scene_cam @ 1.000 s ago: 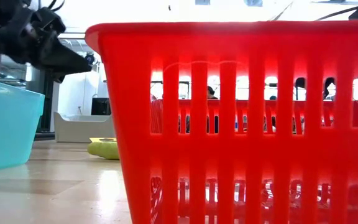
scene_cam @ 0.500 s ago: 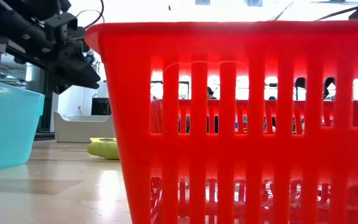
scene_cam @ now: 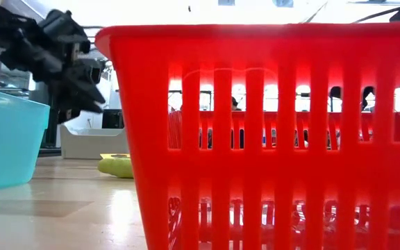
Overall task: Pick & Place School Supplies
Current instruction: Put the yellow crayon box into the green bin
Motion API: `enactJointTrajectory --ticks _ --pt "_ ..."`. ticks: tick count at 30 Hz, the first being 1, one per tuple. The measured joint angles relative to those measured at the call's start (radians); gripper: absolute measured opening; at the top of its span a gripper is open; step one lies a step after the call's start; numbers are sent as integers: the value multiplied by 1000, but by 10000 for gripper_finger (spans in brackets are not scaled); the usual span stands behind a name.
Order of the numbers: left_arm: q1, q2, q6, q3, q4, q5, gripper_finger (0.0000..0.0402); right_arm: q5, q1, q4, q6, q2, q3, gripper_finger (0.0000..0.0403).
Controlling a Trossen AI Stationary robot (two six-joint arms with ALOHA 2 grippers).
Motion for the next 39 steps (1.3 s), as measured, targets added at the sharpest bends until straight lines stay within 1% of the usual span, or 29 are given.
enactJointTrajectory --ticks 5,11,16,25,30,39 --pt "30 63 -12 -5 -8 -10 101 0 0 0 0 0 0 104" --pt "6 178 -49 -5 0 -86 101 0 0 0 0 0 0 104" --pt "-2 247 -53 -5 36 -122 101 0 0 0 0 0 0 104" --pt "-2 360 -58 -5 111 -121 101 0 0 0 0 0 0 104" --pt "-3 419 -60 -5 181 -96 101 0 0 0 0 0 0 104" --pt "-9 499 -64 -5 260 -65 101 0 0 0 0 0 0 104"
